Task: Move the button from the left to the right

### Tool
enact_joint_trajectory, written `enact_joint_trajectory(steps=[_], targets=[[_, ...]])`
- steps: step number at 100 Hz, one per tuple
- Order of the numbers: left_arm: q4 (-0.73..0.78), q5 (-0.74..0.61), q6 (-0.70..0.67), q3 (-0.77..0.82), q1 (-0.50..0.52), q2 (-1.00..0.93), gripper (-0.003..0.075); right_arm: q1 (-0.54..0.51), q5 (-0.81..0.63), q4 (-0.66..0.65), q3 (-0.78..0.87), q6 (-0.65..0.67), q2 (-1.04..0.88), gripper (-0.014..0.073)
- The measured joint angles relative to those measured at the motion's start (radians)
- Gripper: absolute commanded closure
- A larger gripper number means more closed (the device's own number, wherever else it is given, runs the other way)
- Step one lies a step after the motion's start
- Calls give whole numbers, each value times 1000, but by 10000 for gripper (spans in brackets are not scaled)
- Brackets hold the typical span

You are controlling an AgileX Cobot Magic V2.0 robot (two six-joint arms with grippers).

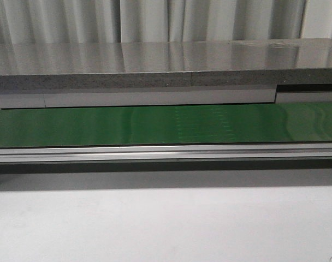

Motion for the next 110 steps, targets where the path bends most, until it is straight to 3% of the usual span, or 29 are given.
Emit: enact_joint_trajectory(steps=[67, 88, 110], targets=[[-7, 17, 0, -4, 0, 0, 741, 0, 0, 0, 0, 0, 0, 661], [-16, 157, 0, -125, 0, 71, 741, 0, 0, 0, 0, 0, 0, 661], [-16, 457, 0, -398, 0, 280, 741, 0, 0, 0, 0, 0, 0, 661]])
